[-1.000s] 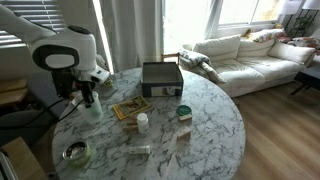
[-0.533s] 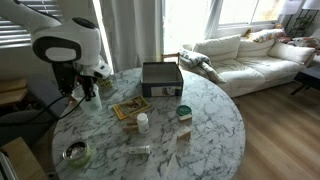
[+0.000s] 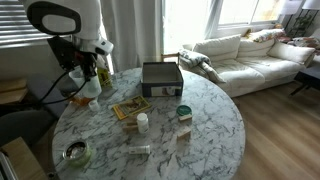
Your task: Pour the contents of the plastic cup onto the table, put the green bottle in the plastic cup and then put the plastic cup in the clear case
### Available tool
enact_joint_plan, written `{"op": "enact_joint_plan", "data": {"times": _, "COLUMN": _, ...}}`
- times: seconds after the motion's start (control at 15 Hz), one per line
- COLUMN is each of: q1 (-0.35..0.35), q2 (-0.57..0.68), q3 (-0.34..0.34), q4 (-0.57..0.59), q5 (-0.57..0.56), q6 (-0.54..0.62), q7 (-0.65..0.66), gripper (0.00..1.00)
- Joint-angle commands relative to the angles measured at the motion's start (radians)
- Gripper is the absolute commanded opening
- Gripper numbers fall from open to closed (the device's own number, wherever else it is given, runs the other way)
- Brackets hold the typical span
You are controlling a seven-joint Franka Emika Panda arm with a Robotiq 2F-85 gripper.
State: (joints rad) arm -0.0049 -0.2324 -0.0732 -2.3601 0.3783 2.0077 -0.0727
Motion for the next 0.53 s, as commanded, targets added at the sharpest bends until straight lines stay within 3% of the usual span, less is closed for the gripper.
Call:
{"op": "enact_joint_plan", "data": {"times": 0.0, "q1": 0.019, "q2": 0.027, "q3": 0.002, "q4": 0.095, "q5": 0.057, "q6": -0.071, "q7": -0.05, "gripper": 0.01}}
{"op": "enact_joint_plan", "data": {"times": 0.47, "q1": 0.06, "q2": 0.174, "q3": 0.045, "q4": 0.24, "q5": 0.172, "q6": -0.093, "q7": -0.105, "gripper": 0.01}}
